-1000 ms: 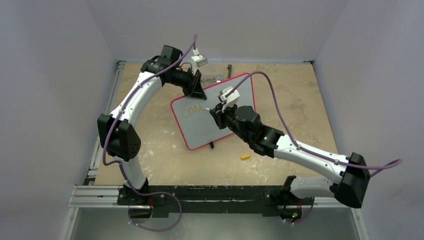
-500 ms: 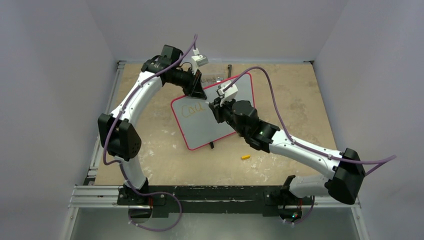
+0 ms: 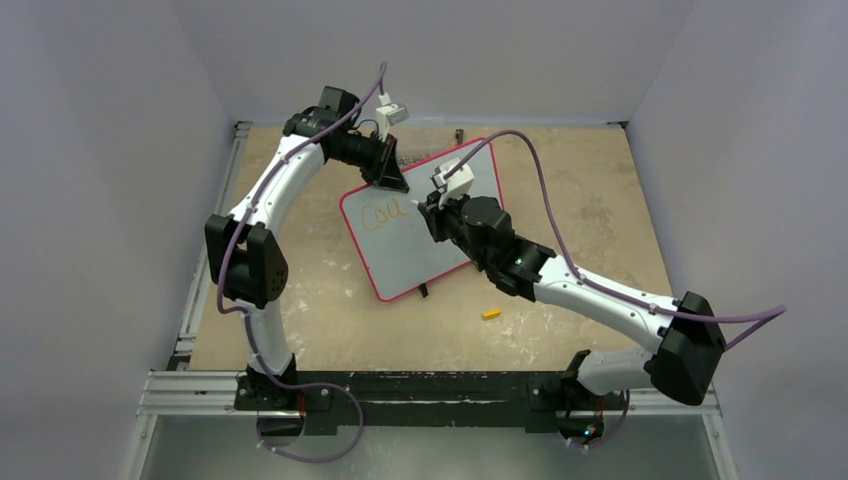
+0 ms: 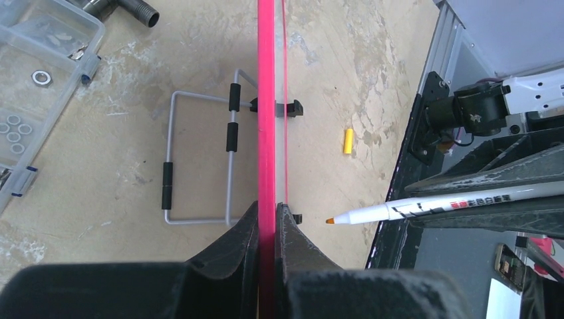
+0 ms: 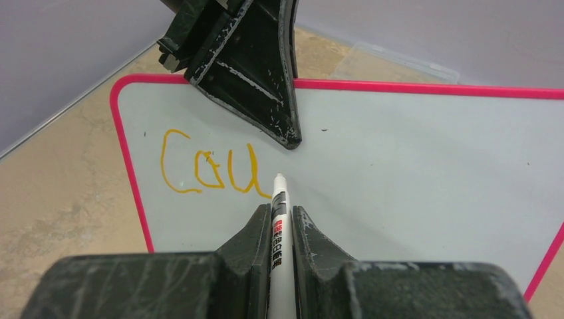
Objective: Write a sentence on the whiteboard
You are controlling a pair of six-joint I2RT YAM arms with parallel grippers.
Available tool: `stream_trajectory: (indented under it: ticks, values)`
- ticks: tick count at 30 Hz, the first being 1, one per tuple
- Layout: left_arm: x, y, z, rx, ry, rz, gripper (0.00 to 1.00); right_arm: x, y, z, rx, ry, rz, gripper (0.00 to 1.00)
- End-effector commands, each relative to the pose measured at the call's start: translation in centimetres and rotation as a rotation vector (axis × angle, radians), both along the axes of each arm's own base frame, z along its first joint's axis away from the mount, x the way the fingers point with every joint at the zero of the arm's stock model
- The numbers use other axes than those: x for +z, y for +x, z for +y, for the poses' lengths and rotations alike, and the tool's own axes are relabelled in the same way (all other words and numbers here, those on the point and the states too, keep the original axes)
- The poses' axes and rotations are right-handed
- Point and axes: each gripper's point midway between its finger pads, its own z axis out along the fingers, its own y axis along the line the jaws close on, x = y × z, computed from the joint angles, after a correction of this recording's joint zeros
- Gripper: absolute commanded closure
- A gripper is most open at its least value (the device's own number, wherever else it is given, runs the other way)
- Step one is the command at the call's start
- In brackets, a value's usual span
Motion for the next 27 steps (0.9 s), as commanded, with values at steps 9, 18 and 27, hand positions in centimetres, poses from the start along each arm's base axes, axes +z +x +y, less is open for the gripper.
stream_trajectory:
  ticks: [9, 18, 27]
  values:
    - [0.5, 0.0, -0.9, -0.059, -0.043, -0.022, 1.00, 2.4, 2.1, 1.6, 0.001, 0.056, -0.044, 1.00]
    - [0.6, -0.2, -1.1, -0.068, -0.051, -0.018, 1.00, 2.6, 2.9, 1.8, -0.004, 0.052, -0.049, 1.00]
    - [0.8, -0.4, -1.2, -0.074, -0.056, -0.018, 1.00, 0.3, 3.2, 1.3, -0.017, 0.023, -0.007, 1.00]
